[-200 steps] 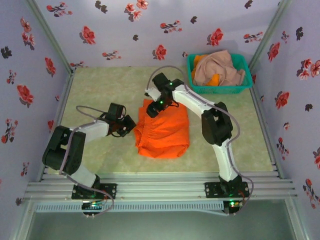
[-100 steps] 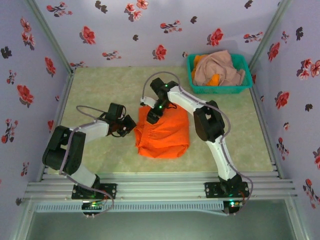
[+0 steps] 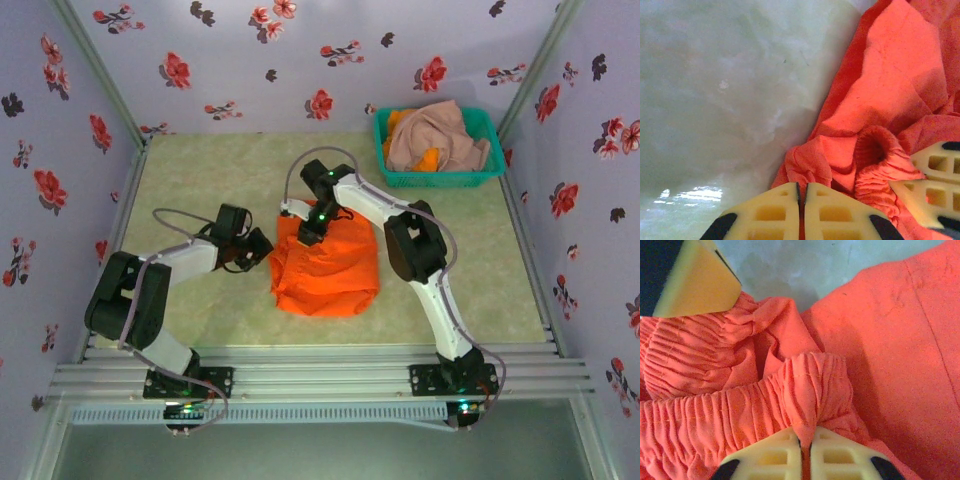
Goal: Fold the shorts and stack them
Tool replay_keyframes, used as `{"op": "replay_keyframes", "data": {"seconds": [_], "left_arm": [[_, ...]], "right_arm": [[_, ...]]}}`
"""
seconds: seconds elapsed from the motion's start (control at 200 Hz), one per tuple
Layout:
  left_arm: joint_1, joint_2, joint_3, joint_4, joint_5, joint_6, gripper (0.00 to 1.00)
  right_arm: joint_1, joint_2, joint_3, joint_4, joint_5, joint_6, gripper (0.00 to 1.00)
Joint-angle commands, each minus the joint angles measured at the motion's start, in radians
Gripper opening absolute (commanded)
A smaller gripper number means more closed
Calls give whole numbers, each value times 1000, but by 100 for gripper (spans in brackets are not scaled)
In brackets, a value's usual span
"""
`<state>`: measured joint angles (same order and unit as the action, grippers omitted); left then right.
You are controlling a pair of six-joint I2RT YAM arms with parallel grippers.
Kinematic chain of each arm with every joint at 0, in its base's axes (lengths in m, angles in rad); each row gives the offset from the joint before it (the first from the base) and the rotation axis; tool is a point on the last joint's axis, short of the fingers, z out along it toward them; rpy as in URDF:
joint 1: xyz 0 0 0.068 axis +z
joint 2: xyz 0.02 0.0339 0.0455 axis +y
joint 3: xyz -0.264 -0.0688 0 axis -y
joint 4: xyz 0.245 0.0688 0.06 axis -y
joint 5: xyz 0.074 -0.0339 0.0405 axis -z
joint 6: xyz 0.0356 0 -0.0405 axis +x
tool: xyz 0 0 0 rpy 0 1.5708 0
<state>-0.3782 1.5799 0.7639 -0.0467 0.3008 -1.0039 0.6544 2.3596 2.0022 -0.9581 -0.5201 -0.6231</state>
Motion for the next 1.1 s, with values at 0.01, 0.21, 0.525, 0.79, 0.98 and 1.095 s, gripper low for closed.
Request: {"op": "replay_keyframes", "data": {"seconds": [0.01,0.21,0.525,0.79,0.98,1.095], "left_arm": [[3,-44,49,20,23,71,0],[3,-85,114,-4,29,201,0],[3,7,225,129,162,406,0],[23,226,352,165,281,452,1],[69,332,368,186,322,424,26],[118,291,345,213,305,408,53]], "right_arm": [[5,-72,-41,48,7,-11,0],[-5,-281,-232,215,7,-14,0],[-9,-519,-458,399,20,-32,0],[-10,-462,-488,526,27,4,0],[-16,-403,-496,625,31,50,0],[-16,-350,-477,663,54,76,0]]}}
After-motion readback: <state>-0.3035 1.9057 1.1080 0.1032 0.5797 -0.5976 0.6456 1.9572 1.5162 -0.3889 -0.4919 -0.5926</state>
